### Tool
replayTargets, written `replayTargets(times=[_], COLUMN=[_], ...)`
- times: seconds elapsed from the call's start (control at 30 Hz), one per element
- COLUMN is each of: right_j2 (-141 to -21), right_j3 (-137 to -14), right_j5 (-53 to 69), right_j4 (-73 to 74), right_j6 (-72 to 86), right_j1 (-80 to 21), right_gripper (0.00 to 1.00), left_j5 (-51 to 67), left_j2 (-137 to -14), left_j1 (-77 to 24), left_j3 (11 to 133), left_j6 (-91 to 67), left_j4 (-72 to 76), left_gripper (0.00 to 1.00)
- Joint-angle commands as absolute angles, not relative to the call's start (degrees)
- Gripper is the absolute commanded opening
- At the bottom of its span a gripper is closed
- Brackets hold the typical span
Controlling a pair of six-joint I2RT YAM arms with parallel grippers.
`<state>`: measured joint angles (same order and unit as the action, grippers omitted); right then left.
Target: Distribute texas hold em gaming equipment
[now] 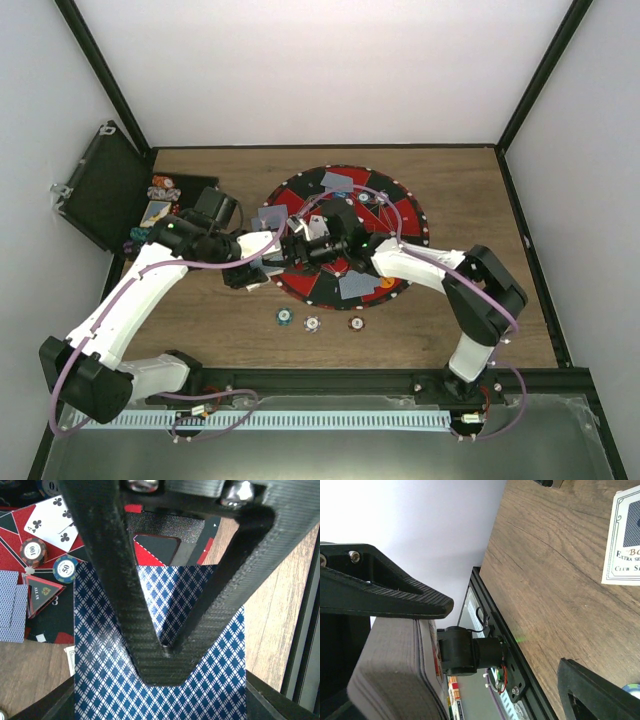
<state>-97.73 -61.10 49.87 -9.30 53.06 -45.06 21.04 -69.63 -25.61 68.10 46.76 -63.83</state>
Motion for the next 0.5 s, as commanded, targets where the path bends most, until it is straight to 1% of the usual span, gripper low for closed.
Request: replayTargets(times=[0.0,0.27,0.47], right_j2=[-99.3,-99.2,-97.0], right_j3=[-63.8,-62.2,-59.0], right_j5=[51.1,50.3,50.0], right_j4=[-11.0,-8.2,-6.2], right_j6=[54.3,52.1,50.4], right_j1=[-45.7,-43.5,-41.0], right_gripper=[0.84,0.82,0.78], left_j5=[22.9,23.2,23.9], left_j2=[-68.6,-68.5,-68.5], left_j1=[-25.7,-25.7,-25.7], left_j3=[67.9,68.5,69.2], left_j6=[47.5,47.7,47.6], left_j4=[-63.4,-64.2,-64.5], left_gripper=[0.12,0.11,0.11])
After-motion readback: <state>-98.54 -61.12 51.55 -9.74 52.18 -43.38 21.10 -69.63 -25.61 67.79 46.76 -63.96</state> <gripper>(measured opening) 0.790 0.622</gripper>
